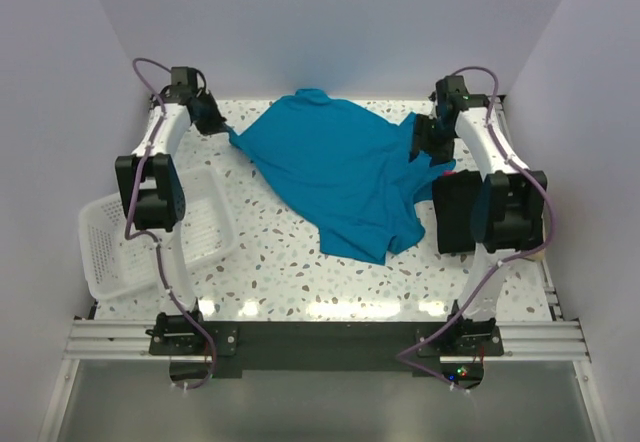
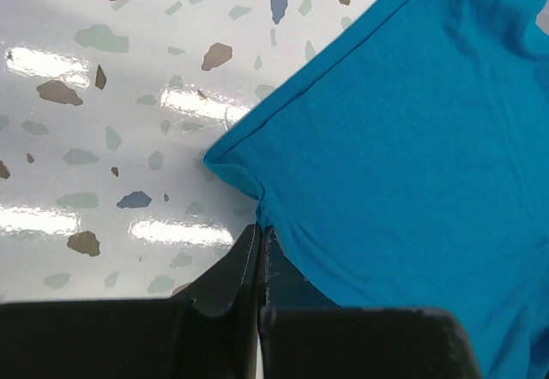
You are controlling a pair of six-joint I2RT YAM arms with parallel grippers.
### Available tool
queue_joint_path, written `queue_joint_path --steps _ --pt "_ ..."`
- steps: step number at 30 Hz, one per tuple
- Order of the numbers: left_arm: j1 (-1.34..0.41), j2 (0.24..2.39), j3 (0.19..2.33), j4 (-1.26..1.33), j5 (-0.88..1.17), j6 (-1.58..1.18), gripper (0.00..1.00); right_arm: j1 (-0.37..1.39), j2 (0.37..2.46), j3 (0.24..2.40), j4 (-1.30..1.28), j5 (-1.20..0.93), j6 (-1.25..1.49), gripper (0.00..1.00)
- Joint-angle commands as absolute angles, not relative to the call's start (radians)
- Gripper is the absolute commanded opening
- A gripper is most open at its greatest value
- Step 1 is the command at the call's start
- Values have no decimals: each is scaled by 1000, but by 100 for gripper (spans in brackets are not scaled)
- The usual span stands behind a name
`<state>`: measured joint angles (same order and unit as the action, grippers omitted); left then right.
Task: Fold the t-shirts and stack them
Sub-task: Flatten the tshirt out
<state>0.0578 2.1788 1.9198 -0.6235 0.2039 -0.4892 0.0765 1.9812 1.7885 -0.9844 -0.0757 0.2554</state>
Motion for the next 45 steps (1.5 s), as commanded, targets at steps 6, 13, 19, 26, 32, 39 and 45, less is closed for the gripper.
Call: queue_joint_path --steps 6,13,19,26,32,39,45 --pt "41 2143 1884 -612 229 -486 0 273 1656 1424 -954 -195 135 60" --pt "40 2085 1781 -614 181 -453 0 345 1413 942 -805 -287 219 53" --pt "41 2095 1782 -637 193 -440 0 368 1402 836 -726 -317 256 39" --pt "41 2091 1763 -632 206 -434 0 408 1459 838 -617 -322 299 41" --pt "40 2086 1747 -623 209 -433 0 408 1542 871 -569 -284 316 42" --pt "41 2083 1746 -627 202 -414 0 408 1536 948 -578 -221 365 30" --pt "41 2072 1721 -617 204 -410 0 407 1523 1020 -643 -173 367 17"
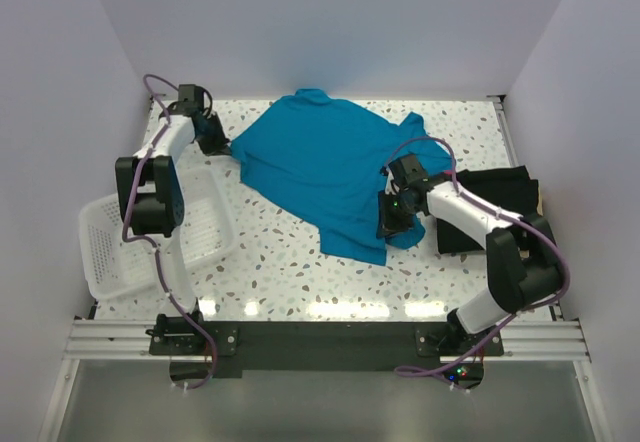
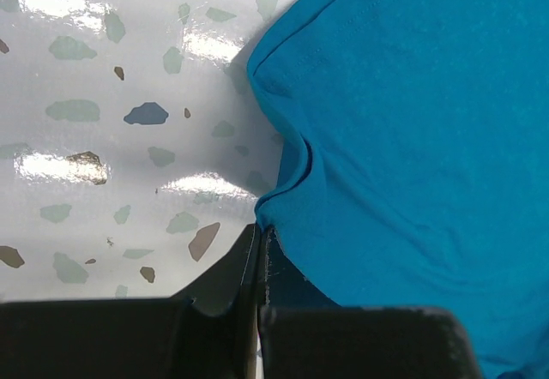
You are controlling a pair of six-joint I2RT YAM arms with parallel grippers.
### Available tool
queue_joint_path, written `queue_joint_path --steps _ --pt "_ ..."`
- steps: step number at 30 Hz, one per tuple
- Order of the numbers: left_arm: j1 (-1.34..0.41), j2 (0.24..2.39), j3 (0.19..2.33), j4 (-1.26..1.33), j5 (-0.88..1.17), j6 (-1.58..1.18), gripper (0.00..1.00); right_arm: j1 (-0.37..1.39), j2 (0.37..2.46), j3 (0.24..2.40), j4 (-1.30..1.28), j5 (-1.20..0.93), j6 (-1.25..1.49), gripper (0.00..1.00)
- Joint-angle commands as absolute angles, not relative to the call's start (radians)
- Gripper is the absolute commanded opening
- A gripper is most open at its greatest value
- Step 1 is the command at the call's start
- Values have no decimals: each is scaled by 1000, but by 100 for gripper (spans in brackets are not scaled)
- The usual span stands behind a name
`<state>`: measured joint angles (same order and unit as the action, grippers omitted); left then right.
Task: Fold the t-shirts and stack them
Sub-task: Flatten the tshirt out
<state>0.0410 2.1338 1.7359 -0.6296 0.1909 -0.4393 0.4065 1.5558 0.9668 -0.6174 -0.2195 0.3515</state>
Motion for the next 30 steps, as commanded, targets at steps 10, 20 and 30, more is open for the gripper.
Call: queue_joint_path --steps 10,20,30 --pt "40 2092 1720 -607 225 -411 0 388 1706 1176 -652 66 377 10" --pt "41 2100 1730 -607 238 -400 0 376 1539 1131 -701 20 362 59" --pt "41 2085 1717 -618 227 -371 0 405 1359 812 -603 -118 442 51"
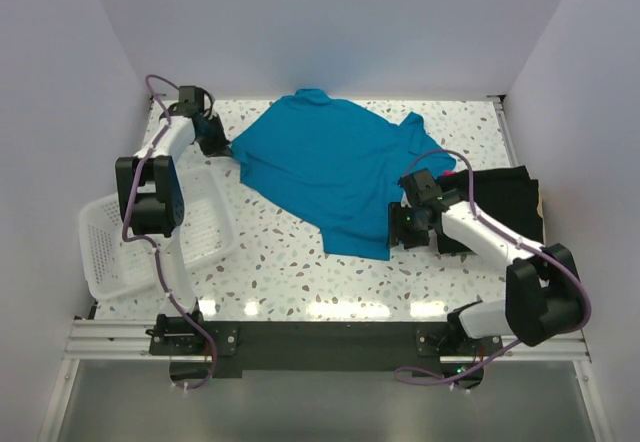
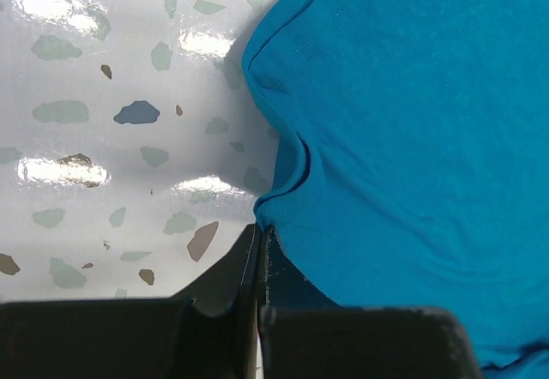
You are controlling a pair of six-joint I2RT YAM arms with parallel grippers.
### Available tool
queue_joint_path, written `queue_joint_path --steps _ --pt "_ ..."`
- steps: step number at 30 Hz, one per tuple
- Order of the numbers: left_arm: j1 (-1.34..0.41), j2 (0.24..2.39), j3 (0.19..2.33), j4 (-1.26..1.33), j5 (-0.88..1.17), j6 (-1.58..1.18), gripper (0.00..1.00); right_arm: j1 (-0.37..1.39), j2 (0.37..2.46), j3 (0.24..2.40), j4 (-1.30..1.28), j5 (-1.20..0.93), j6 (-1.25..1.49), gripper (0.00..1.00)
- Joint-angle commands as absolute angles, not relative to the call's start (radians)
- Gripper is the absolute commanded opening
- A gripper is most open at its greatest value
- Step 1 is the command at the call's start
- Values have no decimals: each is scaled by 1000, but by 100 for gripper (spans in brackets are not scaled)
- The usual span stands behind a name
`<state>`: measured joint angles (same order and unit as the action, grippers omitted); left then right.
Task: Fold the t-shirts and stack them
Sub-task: Flatten the tshirt out
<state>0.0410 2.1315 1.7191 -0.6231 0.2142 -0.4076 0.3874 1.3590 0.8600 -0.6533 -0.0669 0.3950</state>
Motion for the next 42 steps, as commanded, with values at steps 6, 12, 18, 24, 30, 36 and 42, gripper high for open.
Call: queue_joint_path --steps 6,12,18,24,30,36,42 --pt "43 2072 1698 -621 222 -350 0 428 1425 799 -535 -106 479 48" --pt "43 2068 1706 -626 212 -341 0 483 1502 804 -511 -98 489 46" --pt "41 2071 1721 -635 199 -333 0 506 1528 799 -529 -71 512 40" --pt "43 2068 1721 -641 176 -321 0 506 1568 816 -558 -63 515 0" --pt "40 2049 1710 -620 147 -318 0 502 1505 961 -699 -14 523 0" --pt "22 2095 1837 -629 164 -373 0 417 1522 1346 -879 87 469 0" --pt "11 2129 2074 -647 178 -465 0 272 1623 1760 -914 110 396 0"
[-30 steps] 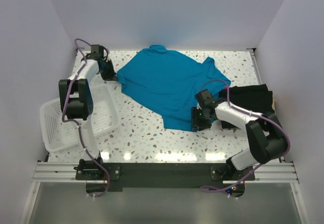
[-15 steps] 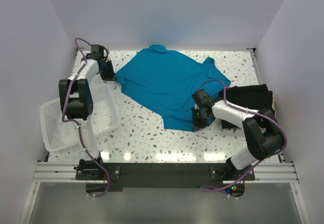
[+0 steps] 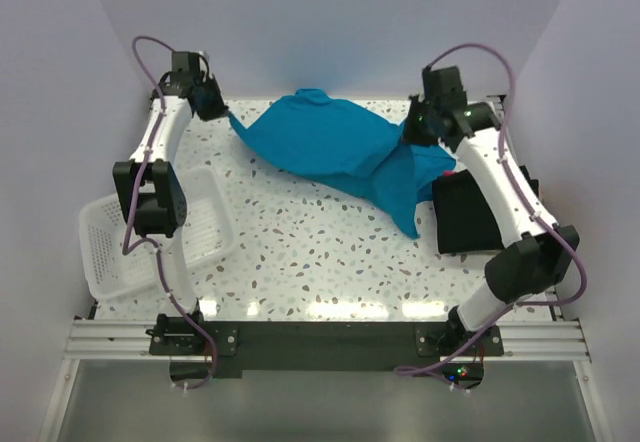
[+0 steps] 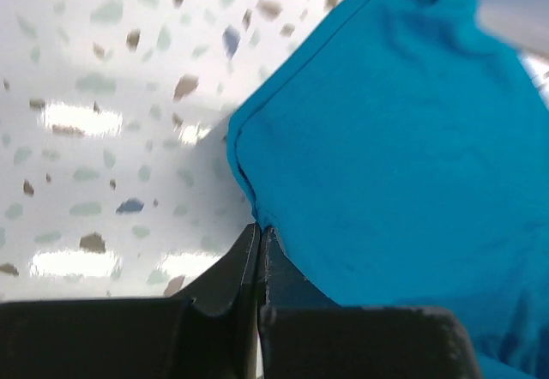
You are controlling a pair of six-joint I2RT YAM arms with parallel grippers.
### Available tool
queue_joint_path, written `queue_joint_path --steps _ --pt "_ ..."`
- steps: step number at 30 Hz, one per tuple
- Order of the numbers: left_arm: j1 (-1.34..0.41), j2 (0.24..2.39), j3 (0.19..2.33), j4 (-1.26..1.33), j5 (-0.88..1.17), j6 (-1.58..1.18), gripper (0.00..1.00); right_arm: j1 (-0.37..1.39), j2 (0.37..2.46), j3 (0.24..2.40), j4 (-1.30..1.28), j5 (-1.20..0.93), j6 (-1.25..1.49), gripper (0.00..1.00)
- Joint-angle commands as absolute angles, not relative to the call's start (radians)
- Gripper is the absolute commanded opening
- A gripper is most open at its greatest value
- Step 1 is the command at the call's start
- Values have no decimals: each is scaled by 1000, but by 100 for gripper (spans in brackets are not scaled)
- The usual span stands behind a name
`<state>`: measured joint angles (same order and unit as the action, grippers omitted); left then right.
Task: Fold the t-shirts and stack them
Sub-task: Flatten the tshirt out
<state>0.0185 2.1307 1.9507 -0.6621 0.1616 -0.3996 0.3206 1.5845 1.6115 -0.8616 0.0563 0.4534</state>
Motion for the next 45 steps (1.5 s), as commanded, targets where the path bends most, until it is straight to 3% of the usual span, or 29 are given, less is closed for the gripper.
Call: queue_joint_path --steps 1,9,16,23,28,37,45 --pt "11 2128 2124 -643 175 -478 0 262 1643 1872 -925 118 385 0" --pt "14 1932 2149 -493 189 -643 0 222 1674 2312 -889 236 290 0" --pt "14 1652 2048 -330 146 -692 0 224 1407 2155 -531 305 158 0" --pt "14 1493 2034 -310 140 -712 0 224 1259 2125 -394 364 8 0" --pt "12 1476 1991 -276 146 -738 0 224 1272 2108 -336 385 -52 0" --pt "8 1646 2016 -259 207 -746 0 224 1420 2016 -249 408 -75 0" --pt "-14 1726 2051 -275 238 -756 0 209 1534 2092 -271 379 -49 0"
